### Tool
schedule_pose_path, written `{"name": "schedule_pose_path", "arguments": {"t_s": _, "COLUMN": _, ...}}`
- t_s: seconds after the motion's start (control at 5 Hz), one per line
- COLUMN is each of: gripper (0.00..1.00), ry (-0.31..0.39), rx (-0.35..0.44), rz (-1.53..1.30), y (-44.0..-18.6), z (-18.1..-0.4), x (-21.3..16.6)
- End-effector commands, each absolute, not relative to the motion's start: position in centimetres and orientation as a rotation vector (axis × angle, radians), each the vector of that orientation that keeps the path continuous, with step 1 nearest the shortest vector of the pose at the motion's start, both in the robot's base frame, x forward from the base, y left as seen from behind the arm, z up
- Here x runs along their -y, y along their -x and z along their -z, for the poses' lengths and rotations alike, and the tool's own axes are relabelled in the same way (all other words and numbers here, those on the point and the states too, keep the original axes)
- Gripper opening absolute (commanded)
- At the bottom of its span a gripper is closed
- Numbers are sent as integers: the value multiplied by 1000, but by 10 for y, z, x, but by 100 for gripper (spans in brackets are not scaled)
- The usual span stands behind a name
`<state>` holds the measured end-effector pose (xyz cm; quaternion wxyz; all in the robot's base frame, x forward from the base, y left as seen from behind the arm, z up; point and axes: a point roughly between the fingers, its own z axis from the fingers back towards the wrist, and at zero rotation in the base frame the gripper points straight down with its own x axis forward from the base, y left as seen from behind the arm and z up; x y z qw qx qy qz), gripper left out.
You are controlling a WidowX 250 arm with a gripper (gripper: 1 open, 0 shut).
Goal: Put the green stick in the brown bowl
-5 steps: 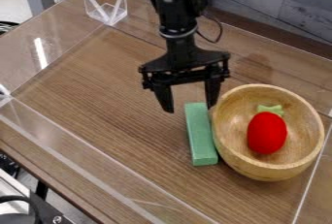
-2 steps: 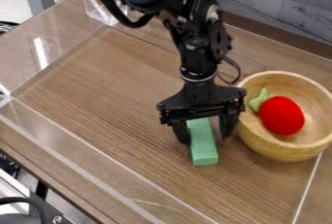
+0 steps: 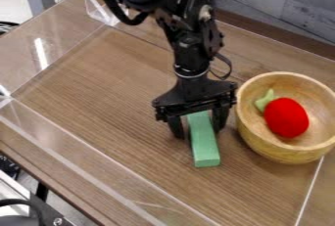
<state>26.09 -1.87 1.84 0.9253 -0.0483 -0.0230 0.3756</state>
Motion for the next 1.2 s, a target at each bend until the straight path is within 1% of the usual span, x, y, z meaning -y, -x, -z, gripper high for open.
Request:
{"name": "schedule_pose_path", "arguments": {"t_s": 0.0, "gripper": 100, "ry": 105, "rx": 96, "rz": -769, "y": -262, "z": -34, "x": 11}}
{"name": "schedule_pose_path", "arguments": {"t_s": 0.4, "gripper": 100, "ry": 102, "rx": 112, "rz": -866, "y": -263, "z": -41, "x": 7}}
{"name": "schedule_pose_path", "arguments": {"t_s": 0.8, "gripper": 100, "ry": 88, "rx": 114, "rz": -906, "y": -269, "z": -27, "x": 4}}
{"name": "schedule_pose_path", "arguments": {"t_s": 1.0, "gripper": 100, "ry": 85, "rx": 118, "rz": -912, "y": -262, "z": -28, "x": 11}}
